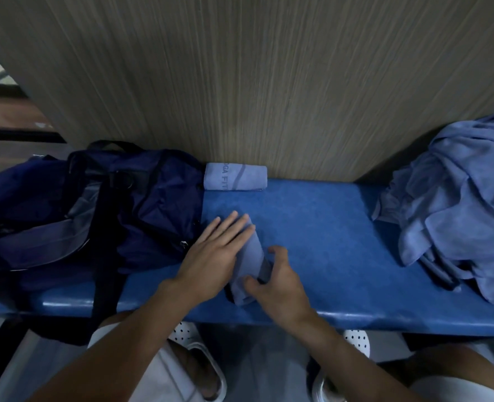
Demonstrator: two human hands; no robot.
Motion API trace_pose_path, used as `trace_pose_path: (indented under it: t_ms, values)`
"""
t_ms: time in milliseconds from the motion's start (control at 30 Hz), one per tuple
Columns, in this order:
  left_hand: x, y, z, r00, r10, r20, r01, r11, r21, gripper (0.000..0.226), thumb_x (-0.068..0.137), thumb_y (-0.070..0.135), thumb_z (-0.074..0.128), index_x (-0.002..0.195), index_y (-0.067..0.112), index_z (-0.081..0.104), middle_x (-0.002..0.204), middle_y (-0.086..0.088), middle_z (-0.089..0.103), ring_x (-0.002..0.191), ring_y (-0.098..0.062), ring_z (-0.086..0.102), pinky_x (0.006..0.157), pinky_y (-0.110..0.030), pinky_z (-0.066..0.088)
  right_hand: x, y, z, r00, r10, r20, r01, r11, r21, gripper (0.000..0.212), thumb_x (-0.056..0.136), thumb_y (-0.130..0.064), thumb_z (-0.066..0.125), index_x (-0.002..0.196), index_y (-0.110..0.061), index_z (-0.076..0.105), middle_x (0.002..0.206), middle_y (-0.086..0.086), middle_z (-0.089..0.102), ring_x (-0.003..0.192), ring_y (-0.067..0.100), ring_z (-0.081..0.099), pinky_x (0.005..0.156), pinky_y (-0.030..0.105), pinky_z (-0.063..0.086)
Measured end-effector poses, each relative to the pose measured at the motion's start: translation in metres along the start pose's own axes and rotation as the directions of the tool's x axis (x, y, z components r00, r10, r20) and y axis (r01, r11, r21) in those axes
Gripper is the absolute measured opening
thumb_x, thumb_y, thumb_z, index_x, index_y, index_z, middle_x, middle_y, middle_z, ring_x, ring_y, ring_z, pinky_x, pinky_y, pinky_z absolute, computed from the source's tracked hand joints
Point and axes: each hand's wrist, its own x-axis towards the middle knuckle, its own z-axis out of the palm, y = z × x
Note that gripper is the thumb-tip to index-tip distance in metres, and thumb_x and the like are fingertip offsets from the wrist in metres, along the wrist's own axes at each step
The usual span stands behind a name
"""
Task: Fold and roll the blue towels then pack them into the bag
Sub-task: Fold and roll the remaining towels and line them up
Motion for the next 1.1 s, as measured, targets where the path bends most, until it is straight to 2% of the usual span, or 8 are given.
trace_pose_path:
  t_ms: [100, 167, 300, 400, 467, 800, 900, 1100]
  values:
    - [0.003, 0.006, -0.007, 0.995, -0.099, 0.005, 0.097, 0.988, 0.122, 0.054, 0.094, 0.032, 0.034, 0.143, 0.009, 0.042, 0.152, -0.010, 0.037, 0.149, -0.023, 0.016, 0.120, -0.047, 0.018, 0.017, 0.005, -0.017, 0.995, 0.056, -0.085, -0.059, 0.998, -0.033, 0.049, 0.078, -0.024, 0.070, 0.120, -0.024, 0.046, 0.099, -0.004, 0.060, 0.093, 0.017, 0.060, 0.084, 0.029, 0.049]
    - [0.007, 0.011, -0.008, 0.993, -0.119, 0.015, 0.116, 0.981, 0.155, 0.057, 0.094, 0.040, 0.030, 0.136, 0.006, 0.048, 0.145, -0.013, 0.044, 0.146, -0.026, 0.024, 0.119, -0.048, 0.020, 0.024, 0.013, -0.025, 0.995, 0.008, -0.104, -0.033, 0.968, -0.248, 0.051, 0.082, -0.033, 0.060, 0.130, -0.025, 0.048, 0.127, 0.000, 0.055, 0.117, 0.020, 0.053, 0.102, 0.041, 0.041]
    - [0.010, 0.011, -0.004, 0.999, -0.022, 0.034, 0.017, 0.989, 0.148, 0.062, 0.101, 0.039, 0.017, 0.150, 0.005, 0.032, 0.159, -0.008, 0.028, 0.150, -0.019, 0.011, 0.120, -0.043, 0.018, 0.017, 0.024, -0.025, 0.862, -0.506, 0.022, 0.370, 0.599, -0.710, 0.060, 0.089, -0.044, 0.037, 0.142, -0.016, 0.046, 0.152, 0.003, 0.039, 0.140, 0.020, 0.036, 0.110, 0.046, 0.028]
    - [0.005, 0.005, 0.001, 0.996, -0.028, 0.079, 0.020, 0.995, 0.093, 0.063, 0.101, 0.041, 0.006, 0.155, 0.010, 0.014, 0.163, -0.004, 0.011, 0.151, -0.014, -0.001, 0.122, -0.040, 0.013, 0.013, 0.037, -0.014, 0.815, -0.548, 0.187, 0.441, 0.377, -0.815, 0.063, 0.092, -0.041, 0.034, 0.148, -0.012, 0.036, 0.156, 0.008, 0.032, 0.143, 0.022, 0.031, 0.112, 0.052, 0.023]
    - [0.001, 0.003, 0.003, 0.996, -0.032, 0.078, 0.025, 0.995, 0.092, 0.062, 0.102, 0.041, 0.007, 0.156, 0.011, 0.010, 0.163, -0.004, 0.009, 0.151, -0.014, -0.001, 0.122, -0.039, 0.014, 0.014, 0.042, -0.008, 0.816, -0.539, 0.210, 0.432, 0.326, -0.841, 0.065, 0.093, -0.043, 0.031, 0.149, -0.010, 0.031, 0.157, 0.011, 0.028, 0.144, 0.023, 0.029, 0.114, 0.053, 0.021]
    - [-0.003, 0.004, 0.006, 0.993, -0.042, 0.106, 0.022, 0.982, 0.190, 0.062, 0.103, 0.042, 0.014, 0.154, 0.008, 0.018, 0.162, -0.009, 0.016, 0.151, -0.020, 0.006, 0.120, -0.045, 0.018, 0.016, 0.049, -0.010, 0.847, -0.458, 0.269, 0.428, 0.288, -0.857, 0.062, 0.096, -0.039, 0.022, 0.151, -0.010, 0.028, 0.159, 0.011, 0.024, 0.146, 0.024, 0.025, 0.115, 0.056, 0.019]
    - [-0.007, 0.010, -0.005, 0.996, 0.024, 0.083, -0.042, 0.973, 0.228, 0.061, 0.104, 0.040, 0.020, 0.153, 0.004, 0.019, 0.162, -0.013, 0.014, 0.151, -0.023, 0.007, 0.120, -0.046, 0.017, 0.010, 0.042, -0.014, 0.839, -0.488, 0.241, 0.408, 0.268, -0.873, 0.063, 0.093, -0.040, 0.036, 0.150, -0.013, 0.030, 0.158, 0.011, 0.026, 0.144, 0.028, 0.027, 0.113, 0.060, 0.021]
    - [-0.020, 0.014, 0.004, 0.975, 0.204, 0.088, -0.218, 0.955, 0.201, 0.066, 0.088, 0.011, 0.030, 0.154, 0.013, 0.025, 0.162, -0.009, 0.016, 0.150, -0.023, 0.010, 0.119, -0.043, 0.016, -0.001, 0.044, -0.019, 0.804, -0.594, -0.040, 0.316, 0.484, -0.816, 0.046, 0.076, -0.031, 0.067, 0.121, -0.023, 0.057, 0.124, 0.008, 0.053, 0.102, 0.029, 0.053, 0.080, 0.044, 0.049]
